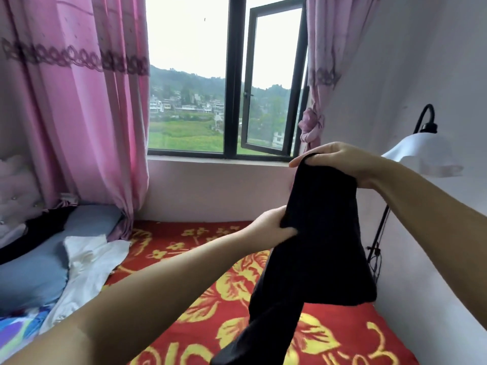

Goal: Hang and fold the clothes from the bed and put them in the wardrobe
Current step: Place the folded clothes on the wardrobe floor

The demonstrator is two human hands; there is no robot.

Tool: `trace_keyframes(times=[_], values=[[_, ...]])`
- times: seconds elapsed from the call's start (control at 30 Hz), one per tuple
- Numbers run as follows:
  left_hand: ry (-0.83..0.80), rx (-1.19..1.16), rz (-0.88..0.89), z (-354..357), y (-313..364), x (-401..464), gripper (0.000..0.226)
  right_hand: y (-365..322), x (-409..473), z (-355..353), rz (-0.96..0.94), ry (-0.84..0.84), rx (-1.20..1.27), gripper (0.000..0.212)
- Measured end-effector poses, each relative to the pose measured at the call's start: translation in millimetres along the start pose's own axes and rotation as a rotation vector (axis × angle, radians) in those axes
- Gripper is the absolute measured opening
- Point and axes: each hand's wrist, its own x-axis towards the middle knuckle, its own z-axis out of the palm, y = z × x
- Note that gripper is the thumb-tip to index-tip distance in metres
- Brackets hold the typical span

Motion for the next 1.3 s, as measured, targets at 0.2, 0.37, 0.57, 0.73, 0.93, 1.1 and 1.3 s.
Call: trace_keyframes(times=[0.2, 0.37, 0.57, 0.73, 0.93, 1.1, 1.3], values=[[0.368, -0.154, -0.019, -35, 3, 8, 0.027, 21, -10, -23, 0.111, 0.105, -0.060, 0.022], [0.303, -0.064, -0.016, -43, 36, 21, 0.031, 35, -15, -10, 0.215, -0.051, -0.520, 0.046], [0.236, -0.077, -0.037, -45, 60, 36, 0.014, 18, -3, 35, -0.044, -0.092, -0.088, 0.026], [0.328, -0.005, -0.056, -48, 26, 26, 0.010, 28, 5, 43, 0.005, 0.210, -0.258, 0.019], [0.205, 0.302, -0.439, -67, -59, -9, 0.016, 37, 19, 25, -0.011, 0.621, -0.270, 0.024], [0.372, -0.085, -0.452, -125, -70, -38, 0.025, 60, 11, -5, 0.106, 0.397, -0.239, 0.032], [0.322, -0.094, -0.338, -166, -32, -41, 0.032, 63, 0, -15, 0.137, -0.070, -0.093, 0.042]])
